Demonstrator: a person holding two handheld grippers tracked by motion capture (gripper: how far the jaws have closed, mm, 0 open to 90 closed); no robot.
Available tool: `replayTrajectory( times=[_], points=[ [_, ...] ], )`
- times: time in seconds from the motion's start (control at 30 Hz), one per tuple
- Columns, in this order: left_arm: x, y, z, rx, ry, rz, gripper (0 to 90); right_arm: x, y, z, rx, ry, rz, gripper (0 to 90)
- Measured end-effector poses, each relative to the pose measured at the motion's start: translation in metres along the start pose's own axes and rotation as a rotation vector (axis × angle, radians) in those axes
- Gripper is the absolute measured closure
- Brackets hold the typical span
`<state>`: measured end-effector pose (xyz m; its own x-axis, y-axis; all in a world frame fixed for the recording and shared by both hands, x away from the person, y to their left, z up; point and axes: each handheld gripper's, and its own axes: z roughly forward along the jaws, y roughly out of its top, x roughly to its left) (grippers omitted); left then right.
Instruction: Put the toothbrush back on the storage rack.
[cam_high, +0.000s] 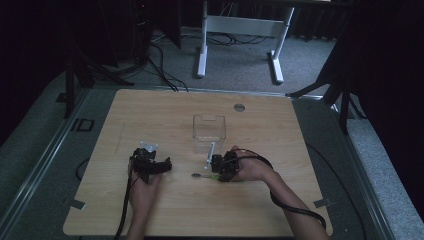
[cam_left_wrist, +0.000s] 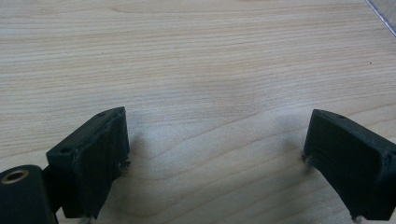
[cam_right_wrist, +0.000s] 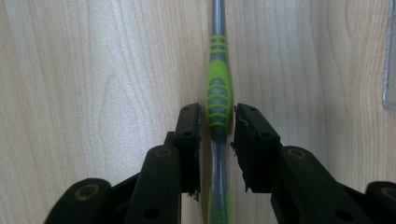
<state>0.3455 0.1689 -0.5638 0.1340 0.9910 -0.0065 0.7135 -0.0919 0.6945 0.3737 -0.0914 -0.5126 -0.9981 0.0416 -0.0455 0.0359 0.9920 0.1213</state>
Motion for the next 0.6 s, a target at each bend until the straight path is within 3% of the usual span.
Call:
replayTrajectory(
  times=[0.6],
  points=[
    [0.0000,0.0000,0.0000,0.000,0.000,0.000,7.2,-0.0020,0.0017,0.0052,0.019,0.015,-0.007,73.7]
  ],
)
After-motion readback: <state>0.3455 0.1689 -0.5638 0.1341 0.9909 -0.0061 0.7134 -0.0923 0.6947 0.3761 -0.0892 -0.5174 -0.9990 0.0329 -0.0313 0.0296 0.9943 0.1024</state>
